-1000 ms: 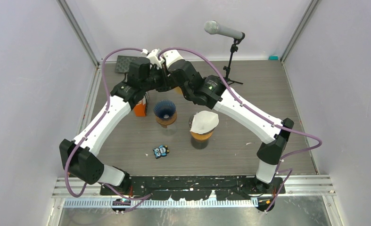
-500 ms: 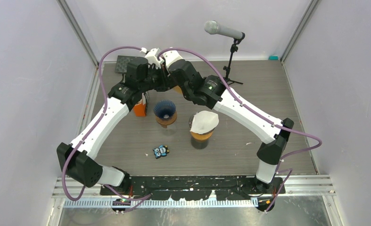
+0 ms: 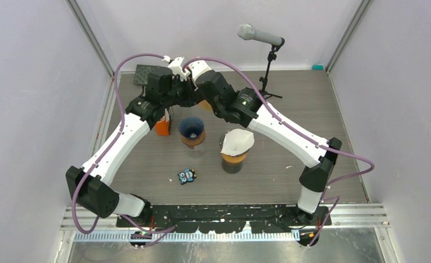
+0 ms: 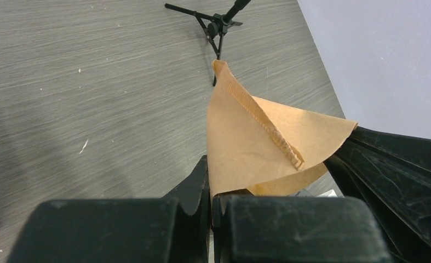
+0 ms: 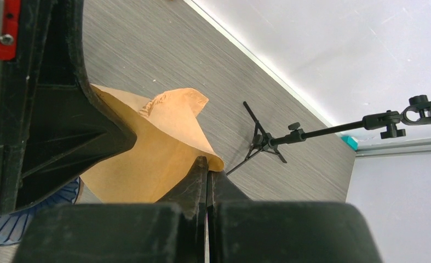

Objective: Place the coffee filter in the dripper
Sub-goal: Place the coffee filter in the coffee dripper.

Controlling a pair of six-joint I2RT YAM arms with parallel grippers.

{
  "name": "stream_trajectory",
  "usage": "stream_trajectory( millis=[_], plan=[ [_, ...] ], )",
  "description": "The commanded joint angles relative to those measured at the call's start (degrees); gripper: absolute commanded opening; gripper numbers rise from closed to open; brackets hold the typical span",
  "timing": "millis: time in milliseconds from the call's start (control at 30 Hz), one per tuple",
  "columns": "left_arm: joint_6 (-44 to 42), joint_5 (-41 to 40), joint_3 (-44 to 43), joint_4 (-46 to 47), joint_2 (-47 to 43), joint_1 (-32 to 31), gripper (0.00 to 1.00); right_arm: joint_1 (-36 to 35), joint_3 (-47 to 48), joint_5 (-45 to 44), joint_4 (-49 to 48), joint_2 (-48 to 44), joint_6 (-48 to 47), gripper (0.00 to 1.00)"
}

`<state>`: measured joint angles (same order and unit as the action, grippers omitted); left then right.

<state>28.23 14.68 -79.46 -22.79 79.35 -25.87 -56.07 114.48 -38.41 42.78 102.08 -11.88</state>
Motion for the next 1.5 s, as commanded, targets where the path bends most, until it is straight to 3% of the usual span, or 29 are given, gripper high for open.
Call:
stream_trajectory(
  millis=[0, 433, 800, 1033, 1467],
  plan=[
    [-1.50, -1.03, -1.60, 1.03, -1.99, -0.06, 0.00, -0.04, -0.98, 0.78, -1.40, -3.56, -0.89, 0.01],
    [-2.87, -1.14, -1.79, 0.81, -2.45, -0.06, 0.00, 0.57, -1.84, 1.30, -1.50, -4.93, -1.57, 0.02],
    [-6.42, 2.87, -2.50, -1.25, -1.60, -0.06, 0.00, 1.48, -1.11, 8.37, 0.84, -6.02, 0.10, 0.23],
    [-2.26, 3.47, -0.88, 1.61, -2.43, -0.06, 0.00, 2.11, -1.14, 11.12, 1.56, -4.53, 2.66, 0.33],
    [6.37, 0.70, 2.04, 5.32, -3.86, 1.27, 0.00, 3.52, -2.48, 14.50, 1.61, -4.30, 6.71, 0.35]
  ],
)
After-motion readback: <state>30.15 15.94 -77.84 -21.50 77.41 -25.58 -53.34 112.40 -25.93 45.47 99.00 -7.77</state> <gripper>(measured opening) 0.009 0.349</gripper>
